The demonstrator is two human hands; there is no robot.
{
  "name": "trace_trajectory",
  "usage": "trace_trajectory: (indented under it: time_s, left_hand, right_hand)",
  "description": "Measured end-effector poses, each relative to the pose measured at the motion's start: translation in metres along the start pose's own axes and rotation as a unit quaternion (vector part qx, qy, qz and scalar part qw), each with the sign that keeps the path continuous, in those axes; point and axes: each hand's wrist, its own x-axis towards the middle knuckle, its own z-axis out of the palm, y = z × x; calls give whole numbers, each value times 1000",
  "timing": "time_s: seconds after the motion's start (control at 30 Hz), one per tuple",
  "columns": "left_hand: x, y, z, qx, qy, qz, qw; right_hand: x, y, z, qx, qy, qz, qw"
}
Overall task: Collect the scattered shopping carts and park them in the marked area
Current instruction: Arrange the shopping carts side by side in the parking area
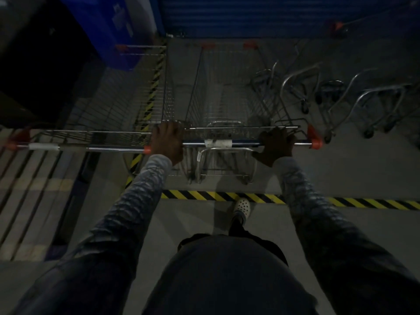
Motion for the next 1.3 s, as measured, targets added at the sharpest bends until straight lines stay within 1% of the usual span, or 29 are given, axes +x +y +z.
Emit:
trace_trajectory:
  time_s: [0.1,0.2,0.33,0.5,0.77,0.87,0.97,1.03,1.13,1.17,1.2,1.27,1.3]
  left_hand:
    - [-6,-17,4,9,-15,-5,1000]
    - [-6,-20,10,21,-28,15,999]
    - [-9,-21,17,43,-35,36,998]
    - [-9,-17,14,28,-38,40,998]
    - [-17,-15,15,17,8,63,998]
    - [-21,-16,19,16,13,58,998]
    - [-23,-17,20,7,18,63,998]
    - [-23,-15,20,2,21,50,999]
    - [-31,3,11,-21,19,-27,999]
    - [-37,15,9,-28,27,-40,998]
    - [-44,31,7,-34,43,-24,998]
    - [-57,63,6,-60,76,58,994]
    - [-60,76,4,-80,88,84,989]
  right_hand:
    - [-6,-38,2,42,-3,-21,999]
    - [-7,-57,4,43,-3,-33,999]
    - [-7,-54,8,50,8,-51,997]
    - [-7,-50,5,43,7,-68,997]
    - [-14,-45,6,42,11,-77,996]
    - [-21,-45,8,45,18,-77,996]
    - [-23,-47,8,22,12,-81,996]
    - [-23,-47,8,21,12,-84,996]
    - [-22,-44,10,31,23,-96,995]
    - [-22,-42,11,30,28,-100,994]
    - [-22,-41,13,31,35,-102,994]
    - [-22,-39,14,39,47,-101,993]
    - [-23,-39,14,41,47,-100,993]
